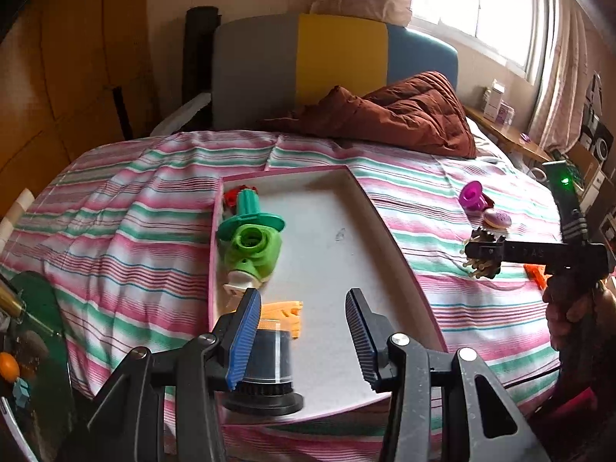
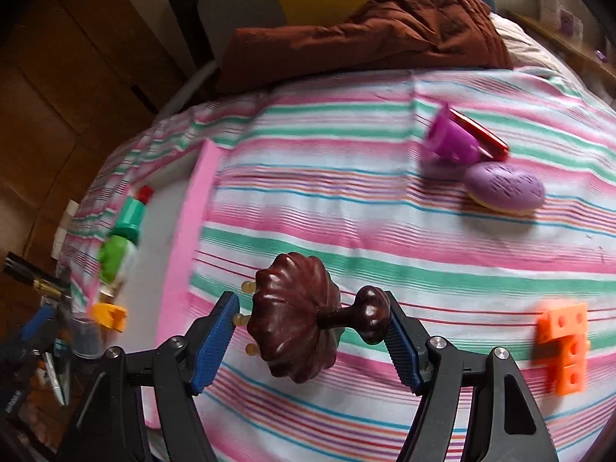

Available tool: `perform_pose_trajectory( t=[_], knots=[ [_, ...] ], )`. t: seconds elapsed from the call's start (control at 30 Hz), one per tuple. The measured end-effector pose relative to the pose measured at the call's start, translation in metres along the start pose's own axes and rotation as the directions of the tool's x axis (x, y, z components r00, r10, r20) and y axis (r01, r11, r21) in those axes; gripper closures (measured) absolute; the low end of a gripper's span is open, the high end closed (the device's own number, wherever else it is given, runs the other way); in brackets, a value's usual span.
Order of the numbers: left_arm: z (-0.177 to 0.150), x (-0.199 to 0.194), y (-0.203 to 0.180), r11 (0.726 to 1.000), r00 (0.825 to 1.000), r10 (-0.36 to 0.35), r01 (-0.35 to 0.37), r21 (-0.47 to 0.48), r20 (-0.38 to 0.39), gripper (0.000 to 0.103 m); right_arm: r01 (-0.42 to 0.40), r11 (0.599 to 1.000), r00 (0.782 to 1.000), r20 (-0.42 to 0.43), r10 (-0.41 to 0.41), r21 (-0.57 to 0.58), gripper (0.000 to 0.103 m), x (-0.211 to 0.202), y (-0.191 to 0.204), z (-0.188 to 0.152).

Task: Organize rigid objects
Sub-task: 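Carry the brown knob into the tray and release it with the right gripper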

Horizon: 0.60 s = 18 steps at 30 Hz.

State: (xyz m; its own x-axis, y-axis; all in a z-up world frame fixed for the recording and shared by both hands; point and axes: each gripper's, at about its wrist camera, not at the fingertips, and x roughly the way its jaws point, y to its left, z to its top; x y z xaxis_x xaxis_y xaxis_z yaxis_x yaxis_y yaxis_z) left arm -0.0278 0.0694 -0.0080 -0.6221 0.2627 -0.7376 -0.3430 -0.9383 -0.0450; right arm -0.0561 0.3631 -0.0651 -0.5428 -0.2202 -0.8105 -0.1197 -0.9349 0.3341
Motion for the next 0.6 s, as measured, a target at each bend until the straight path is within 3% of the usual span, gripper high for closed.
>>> perform_pose_trajectory(
  t=[0.3,0.5,0.6],
  knots=[
    [-0.003,-0.006,0.035,0.995,0.998,0.061,-0.059,-0.086,0.020,0.057,-0.112,0.985,0.991,0.056,0.120,-0.133,0.030,-0.015,0.084,0.013],
    [-0.005,-0.007,0.051,0.987,0.995,0.098,-0.096,-0.127,0.011,0.057,-0.171,0.962,0.984,0.009,0.177,-0.210,0.030,0.002,0.137,0.010],
    [-0.004,-0.013,0.054,0.986,0.994,0.110,-0.105,-0.127,0.027,0.057,-0.169,0.957,0.985,-0.025,0.168,-0.235,0.030,0.018,0.158,0.006]
  ],
)
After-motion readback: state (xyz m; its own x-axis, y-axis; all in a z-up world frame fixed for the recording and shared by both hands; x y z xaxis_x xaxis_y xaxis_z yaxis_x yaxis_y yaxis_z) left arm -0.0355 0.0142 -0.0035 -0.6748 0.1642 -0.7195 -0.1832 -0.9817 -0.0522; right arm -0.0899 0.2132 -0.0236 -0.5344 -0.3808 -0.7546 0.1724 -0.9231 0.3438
